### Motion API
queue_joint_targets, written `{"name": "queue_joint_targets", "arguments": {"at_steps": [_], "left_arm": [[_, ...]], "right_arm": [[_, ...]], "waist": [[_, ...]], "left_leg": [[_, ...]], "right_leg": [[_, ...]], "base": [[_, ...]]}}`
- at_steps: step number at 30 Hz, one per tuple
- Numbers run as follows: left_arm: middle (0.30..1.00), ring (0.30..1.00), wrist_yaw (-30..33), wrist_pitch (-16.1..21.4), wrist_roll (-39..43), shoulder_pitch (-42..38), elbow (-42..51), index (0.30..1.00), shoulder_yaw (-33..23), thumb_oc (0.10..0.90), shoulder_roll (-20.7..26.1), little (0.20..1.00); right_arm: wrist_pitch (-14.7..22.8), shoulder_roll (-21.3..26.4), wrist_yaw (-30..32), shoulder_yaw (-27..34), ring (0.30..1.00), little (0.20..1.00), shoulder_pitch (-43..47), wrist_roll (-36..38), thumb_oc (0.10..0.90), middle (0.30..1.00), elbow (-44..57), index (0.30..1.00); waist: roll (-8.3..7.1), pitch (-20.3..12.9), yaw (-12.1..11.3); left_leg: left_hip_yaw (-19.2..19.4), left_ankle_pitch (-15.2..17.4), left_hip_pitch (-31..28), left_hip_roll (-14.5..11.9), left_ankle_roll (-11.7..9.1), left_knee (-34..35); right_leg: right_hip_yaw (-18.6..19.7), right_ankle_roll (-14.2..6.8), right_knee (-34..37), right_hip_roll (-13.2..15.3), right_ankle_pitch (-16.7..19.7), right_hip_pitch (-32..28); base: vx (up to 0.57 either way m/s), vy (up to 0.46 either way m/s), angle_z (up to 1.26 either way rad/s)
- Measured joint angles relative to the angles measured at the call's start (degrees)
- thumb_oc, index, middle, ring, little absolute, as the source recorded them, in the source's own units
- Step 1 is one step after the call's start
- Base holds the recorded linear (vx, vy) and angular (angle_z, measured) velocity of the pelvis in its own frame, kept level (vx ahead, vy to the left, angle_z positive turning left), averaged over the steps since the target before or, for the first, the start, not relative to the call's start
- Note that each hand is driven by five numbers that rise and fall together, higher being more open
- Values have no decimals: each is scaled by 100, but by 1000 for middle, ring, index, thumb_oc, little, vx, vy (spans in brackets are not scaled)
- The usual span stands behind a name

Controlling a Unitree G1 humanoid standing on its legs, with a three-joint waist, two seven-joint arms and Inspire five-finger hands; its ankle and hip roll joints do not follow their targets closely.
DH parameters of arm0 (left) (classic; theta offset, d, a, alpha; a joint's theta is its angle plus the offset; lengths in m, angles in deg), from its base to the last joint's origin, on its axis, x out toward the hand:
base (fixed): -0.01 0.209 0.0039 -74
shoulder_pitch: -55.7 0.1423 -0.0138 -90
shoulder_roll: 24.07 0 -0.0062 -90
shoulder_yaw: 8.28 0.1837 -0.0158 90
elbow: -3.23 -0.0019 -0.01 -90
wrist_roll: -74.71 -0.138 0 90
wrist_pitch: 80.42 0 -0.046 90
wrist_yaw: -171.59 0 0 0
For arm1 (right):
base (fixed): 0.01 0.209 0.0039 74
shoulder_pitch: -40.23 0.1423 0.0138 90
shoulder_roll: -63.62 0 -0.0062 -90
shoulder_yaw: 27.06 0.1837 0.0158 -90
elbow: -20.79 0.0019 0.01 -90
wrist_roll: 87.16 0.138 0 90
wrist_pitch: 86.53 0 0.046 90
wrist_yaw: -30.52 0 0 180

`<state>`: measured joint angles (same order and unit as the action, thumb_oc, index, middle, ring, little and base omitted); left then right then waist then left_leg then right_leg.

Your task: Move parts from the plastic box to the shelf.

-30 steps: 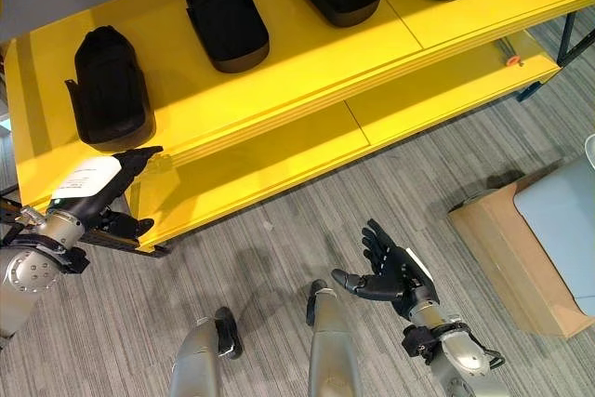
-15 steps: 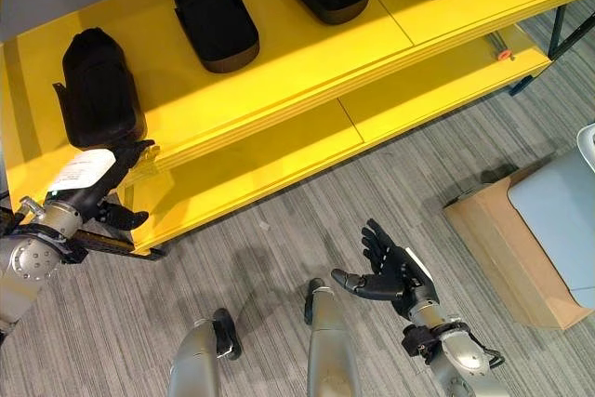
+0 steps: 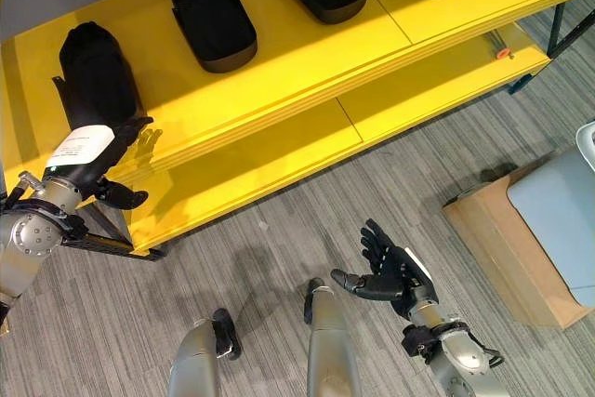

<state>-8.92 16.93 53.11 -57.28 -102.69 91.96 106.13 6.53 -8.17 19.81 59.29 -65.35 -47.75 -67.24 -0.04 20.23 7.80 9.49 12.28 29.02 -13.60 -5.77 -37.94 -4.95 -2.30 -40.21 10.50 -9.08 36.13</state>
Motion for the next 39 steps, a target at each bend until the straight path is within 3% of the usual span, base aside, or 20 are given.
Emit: {"name": "queue_joint_targets", "arguments": {"at_steps": [10, 39], "left_arm": [[1000, 1000, 2, -112, 6, -848, -895, 1000, 772, 900, 143, 1000], [1000, 1000, 17, -229, 77, -1523, -1563, 1000, 1050, 900, 146, 1000]], "right_arm": [[-44, 1, -83, -12, 1000, 1000, -18, 4, 900, 1000, -6, 1000], [-54, 1, -137, -20, 1000, 1000, -4, 7, 900, 1000, -8, 1000]], "waist": [[-43, 24, 19], [-86, 47, 147]], "left_leg": [[-5, 3, 1, -22, -10, -14], [-3, 19, 7, -30, -49, -90]], "right_leg": [[-6, -6, -13, -18, 0, 0], [9, -34, -62, -19, -25, -1]], "base": [[0, 0, 0], [0, 0, 0]]}}
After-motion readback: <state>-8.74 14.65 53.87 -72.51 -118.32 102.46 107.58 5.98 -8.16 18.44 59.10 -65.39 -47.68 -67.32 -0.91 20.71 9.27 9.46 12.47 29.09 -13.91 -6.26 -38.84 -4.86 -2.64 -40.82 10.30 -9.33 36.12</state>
